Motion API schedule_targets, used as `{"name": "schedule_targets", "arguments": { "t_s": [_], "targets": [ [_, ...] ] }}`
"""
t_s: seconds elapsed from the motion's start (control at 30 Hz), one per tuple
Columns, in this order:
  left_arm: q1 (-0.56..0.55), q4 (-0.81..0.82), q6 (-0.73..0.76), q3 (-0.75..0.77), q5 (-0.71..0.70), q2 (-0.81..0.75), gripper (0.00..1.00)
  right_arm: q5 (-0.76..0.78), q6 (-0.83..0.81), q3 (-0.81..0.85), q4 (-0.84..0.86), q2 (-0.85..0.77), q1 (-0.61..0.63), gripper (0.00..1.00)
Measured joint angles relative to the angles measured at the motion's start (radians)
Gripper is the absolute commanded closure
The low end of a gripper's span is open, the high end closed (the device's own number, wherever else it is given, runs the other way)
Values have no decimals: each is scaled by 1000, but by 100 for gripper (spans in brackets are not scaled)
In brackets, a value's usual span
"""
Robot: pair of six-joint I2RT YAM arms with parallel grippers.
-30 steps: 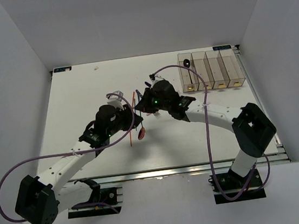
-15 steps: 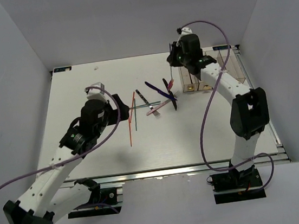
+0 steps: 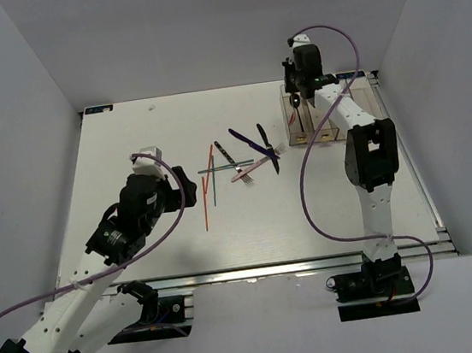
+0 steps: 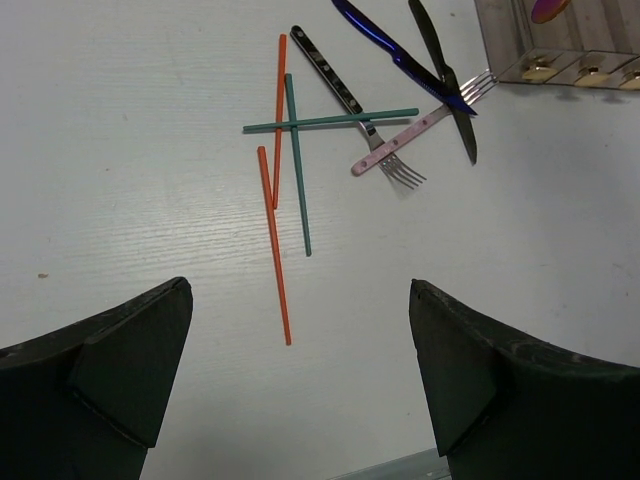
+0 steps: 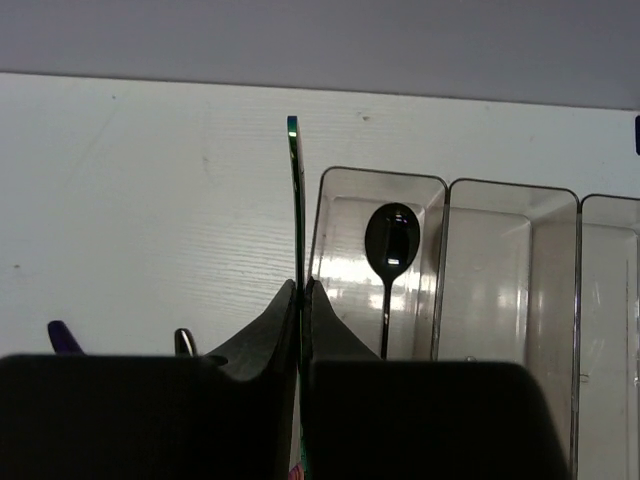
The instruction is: Sort the eating utensils into containers
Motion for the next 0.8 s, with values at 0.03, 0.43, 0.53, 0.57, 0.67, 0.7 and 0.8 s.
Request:
{"name": "schedule_targets", "arguments": {
  "t_s": [0.03, 0.43, 0.53, 0.57, 0.67, 0.7, 0.8],
  "targets": [
    [0, 0, 1, 0, 0, 6, 2, 2, -5, -6, 3, 5, -5, 100],
    [0, -2, 8, 0, 1, 27, 2, 6, -6, -9, 3, 23, -30, 48],
    [0, -2, 8, 0, 0, 26, 2, 6, -5, -11, 5, 23, -32, 29],
    [0, -2, 8, 0, 0, 26, 2, 6, -2, -14, 5, 23, -33, 21],
    [0, -3, 8, 0, -1, 26, 2, 7, 6, -19, 0, 23, -34, 11],
    [0, -3, 8, 0, -2, 26, 2, 6, 5, -21, -6, 19, -34, 11],
    [0, -8, 6, 0, -20, 26, 2, -36, -1, -33, -44, -13, -31, 11]
  ]
}}
